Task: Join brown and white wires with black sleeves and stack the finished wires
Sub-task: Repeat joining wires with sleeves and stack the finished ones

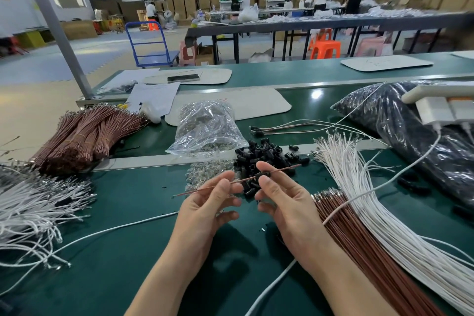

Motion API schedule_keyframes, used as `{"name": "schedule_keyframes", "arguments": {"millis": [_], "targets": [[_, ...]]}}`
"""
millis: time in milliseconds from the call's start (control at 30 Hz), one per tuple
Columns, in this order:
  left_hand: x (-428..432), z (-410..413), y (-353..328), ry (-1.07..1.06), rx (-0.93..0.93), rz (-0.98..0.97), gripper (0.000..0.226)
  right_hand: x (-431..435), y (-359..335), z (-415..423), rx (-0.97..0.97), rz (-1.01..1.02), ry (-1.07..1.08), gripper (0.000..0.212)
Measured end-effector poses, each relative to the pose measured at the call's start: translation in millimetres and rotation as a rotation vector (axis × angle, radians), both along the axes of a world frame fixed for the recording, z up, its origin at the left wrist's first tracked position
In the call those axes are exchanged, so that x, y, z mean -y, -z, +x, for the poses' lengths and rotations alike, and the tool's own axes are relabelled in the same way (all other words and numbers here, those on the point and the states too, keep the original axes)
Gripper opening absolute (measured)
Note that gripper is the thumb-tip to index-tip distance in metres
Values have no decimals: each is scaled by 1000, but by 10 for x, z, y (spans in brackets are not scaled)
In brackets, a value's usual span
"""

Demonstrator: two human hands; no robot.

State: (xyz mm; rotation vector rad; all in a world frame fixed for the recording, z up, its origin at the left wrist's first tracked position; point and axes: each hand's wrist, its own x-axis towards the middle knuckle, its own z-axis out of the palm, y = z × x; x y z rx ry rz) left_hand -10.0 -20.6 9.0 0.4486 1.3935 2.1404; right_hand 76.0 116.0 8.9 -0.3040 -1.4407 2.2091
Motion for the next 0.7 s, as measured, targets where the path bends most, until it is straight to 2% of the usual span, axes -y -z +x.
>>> {"name": "schedule_keyframes", "arguments": {"millis": [133,200,300,367,467,600,700], "targets": [[37,-82,-6,-120,137,77,27,-96,-9,40,-7,-50,35,44],[45,-82,-2,-140,139,78,21,-117,-14,60,-9,-29,31,44],[13,-17,-8,-113,53,41,11,-86,-7,77,33,133,-4,43],[-16,38,-4,-75,-22,12,18,-47,2,72,40,204,-52,39],[-36,69,3,-61,-59,-9,26,-31,-4,58,12,168,-77,38],[-2,16,4,-174,-64,-27,18,-105,-7,71,-15,89,-26,36],[0,27,13,-213,-149,-71,17,-89,14,57,-22,72,-35,33]]}}
